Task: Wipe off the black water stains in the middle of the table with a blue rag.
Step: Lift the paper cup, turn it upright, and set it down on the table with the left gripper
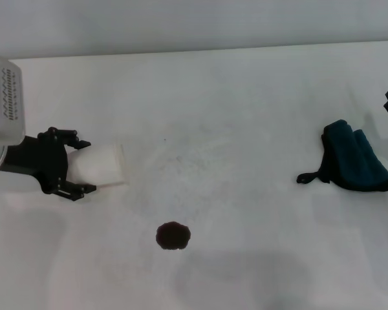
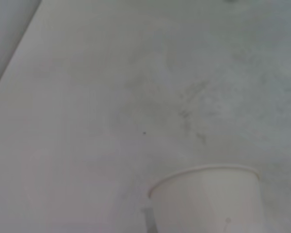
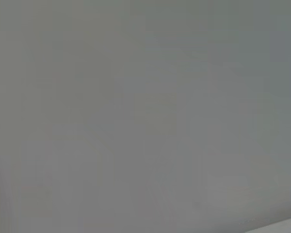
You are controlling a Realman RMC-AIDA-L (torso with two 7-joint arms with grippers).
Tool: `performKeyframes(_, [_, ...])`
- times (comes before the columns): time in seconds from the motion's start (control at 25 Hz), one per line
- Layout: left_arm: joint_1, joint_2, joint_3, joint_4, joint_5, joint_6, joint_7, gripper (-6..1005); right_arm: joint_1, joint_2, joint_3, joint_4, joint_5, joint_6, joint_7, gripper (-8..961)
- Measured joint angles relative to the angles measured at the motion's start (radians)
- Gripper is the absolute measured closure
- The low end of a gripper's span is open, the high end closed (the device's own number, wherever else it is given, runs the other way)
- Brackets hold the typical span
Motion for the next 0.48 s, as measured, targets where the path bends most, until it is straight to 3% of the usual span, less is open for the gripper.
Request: performKeyframes(0.48, [0.002,-0.002,0.0,0.017,-0.036,-0.009,0.024,152,0.0,0.0,0.0,0.0,0.0,-0.008,0.0,88])
